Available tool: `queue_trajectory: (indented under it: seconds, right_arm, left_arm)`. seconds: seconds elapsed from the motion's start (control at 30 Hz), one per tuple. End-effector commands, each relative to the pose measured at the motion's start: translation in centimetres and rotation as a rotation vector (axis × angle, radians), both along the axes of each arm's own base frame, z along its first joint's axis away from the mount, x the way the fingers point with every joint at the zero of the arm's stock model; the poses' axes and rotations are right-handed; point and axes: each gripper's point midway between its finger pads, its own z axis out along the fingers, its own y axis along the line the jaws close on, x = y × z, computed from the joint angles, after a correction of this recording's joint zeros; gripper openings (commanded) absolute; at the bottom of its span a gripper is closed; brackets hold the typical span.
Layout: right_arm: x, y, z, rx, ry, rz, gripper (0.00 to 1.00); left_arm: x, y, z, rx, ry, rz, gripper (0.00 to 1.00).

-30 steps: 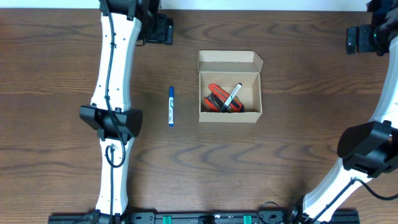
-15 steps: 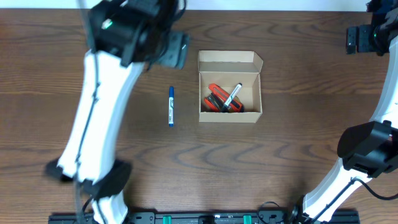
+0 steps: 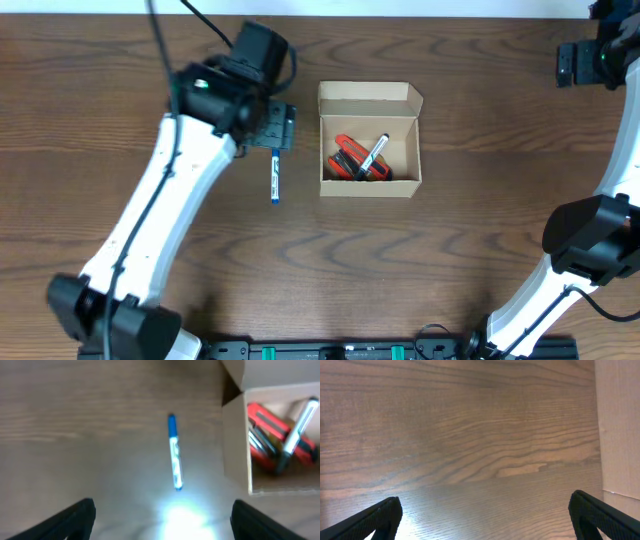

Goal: Pack container
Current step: 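Lower the left gripper and grasp the blue-capped marker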

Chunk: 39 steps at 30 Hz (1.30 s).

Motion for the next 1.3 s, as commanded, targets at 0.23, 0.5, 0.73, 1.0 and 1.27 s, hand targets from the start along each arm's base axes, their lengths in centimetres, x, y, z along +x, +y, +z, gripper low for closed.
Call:
queue_trajectory:
  seconds: [0.23, 0.5, 0.73, 1.0, 1.27]
  right_arm:
    - [-0.1, -0.4, -0.6, 0.011, 0.011, -0.020, 0.99]
    - [-0.1, -0.4, -0.6, 0.011, 0.011, -0.020, 0.99]
    - [-0.1, -0.4, -0.6, 0.011, 0.011, -0.020, 0.99]
    - [-0.1, -0.4, -0.6, 0.011, 0.011, -0.020, 0.99]
    - [-0.1, -0.4, -0.6, 0.011, 0.011, -0.020, 0.99]
  left_arm:
    - [1.0, 2.0, -10.0, -0.168, 0.136, 0.164, 0.85]
    - [0.7, 0.3, -15.6, -0.187, 0.270, 0.142, 0.82]
    - [1.0, -0.3, -16.9, -0.164, 0.271, 0.129, 0.81]
    - [0.1, 1.1, -18.4, -0.064, 0.312, 0.145, 0.80]
    - [-0.5, 0.4, -19.7, -0.019, 0.337, 0.117, 0.79]
